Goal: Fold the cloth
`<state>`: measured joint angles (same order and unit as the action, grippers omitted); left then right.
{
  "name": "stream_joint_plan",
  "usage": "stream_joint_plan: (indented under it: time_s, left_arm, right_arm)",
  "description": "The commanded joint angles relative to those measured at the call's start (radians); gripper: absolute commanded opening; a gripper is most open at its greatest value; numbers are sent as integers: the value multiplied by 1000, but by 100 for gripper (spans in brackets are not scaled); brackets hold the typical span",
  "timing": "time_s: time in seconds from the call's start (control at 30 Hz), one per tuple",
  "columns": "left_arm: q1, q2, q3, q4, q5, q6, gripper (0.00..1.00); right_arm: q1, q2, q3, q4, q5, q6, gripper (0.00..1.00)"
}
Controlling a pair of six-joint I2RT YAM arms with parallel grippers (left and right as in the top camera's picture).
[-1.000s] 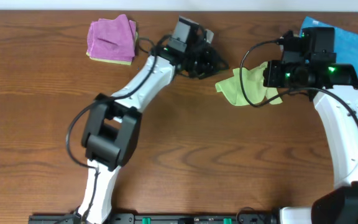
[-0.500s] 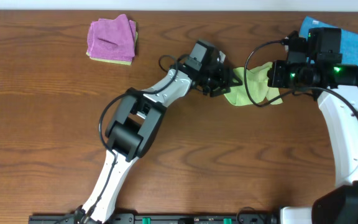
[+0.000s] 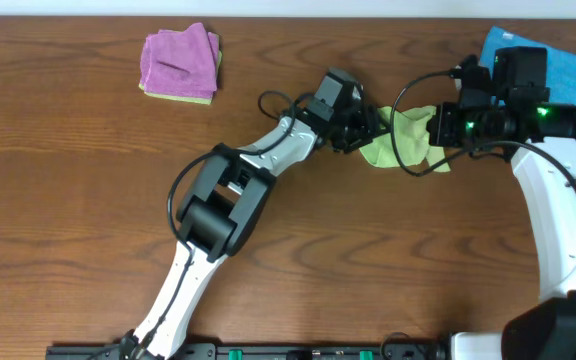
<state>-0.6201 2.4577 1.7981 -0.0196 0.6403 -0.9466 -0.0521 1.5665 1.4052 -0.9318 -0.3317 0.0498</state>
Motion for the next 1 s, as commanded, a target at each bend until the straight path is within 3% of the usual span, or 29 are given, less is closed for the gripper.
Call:
stream_joint_plan:
  time_s: [0.0,0.1,0.27,0.4,0.6,0.63,0.67,0.7,0.9,0.97]
  left_arm:
    - [-18,9,15,8,-99,-22,55]
    - [-27,10,15,35,-109,-43,54]
    - [-32,10,15,43,-117,-56,22]
    - [-33,10,15,29,-116,-56,8]
    - [-42,10,15,16,-95,-56,8]
    - [-46,10,15,16,-87,-56,18]
    - [-52,10,15,16,-80,-55,43]
    - [-55,10,15,16,-80,-53,52]
    - [-81,10,15,16,-41,-52,50]
    - [-88,10,15,16,-46,-52,32]
  right_arm:
    - [-6,-10,1,-9,-90,-26,1]
    - [-6,-10,1,-23,-160,-26,1]
    - [-6,-11,1,-41,-173,-38,1]
    - [-7,-10,1,-41,-169,-48,1]
    - [-6,-11,1,-41,-147,-49,2]
    - [-6,-11,1,-41,-142,-53,1]
    - [-6,-10,1,-41,-140,-60,1]
    - [-6,-11,1,-41,-139,-64,2]
    - [-6,-10,1,-40,-135,-83,2]
    - [-6,-11,1,-40,-132,-92,2]
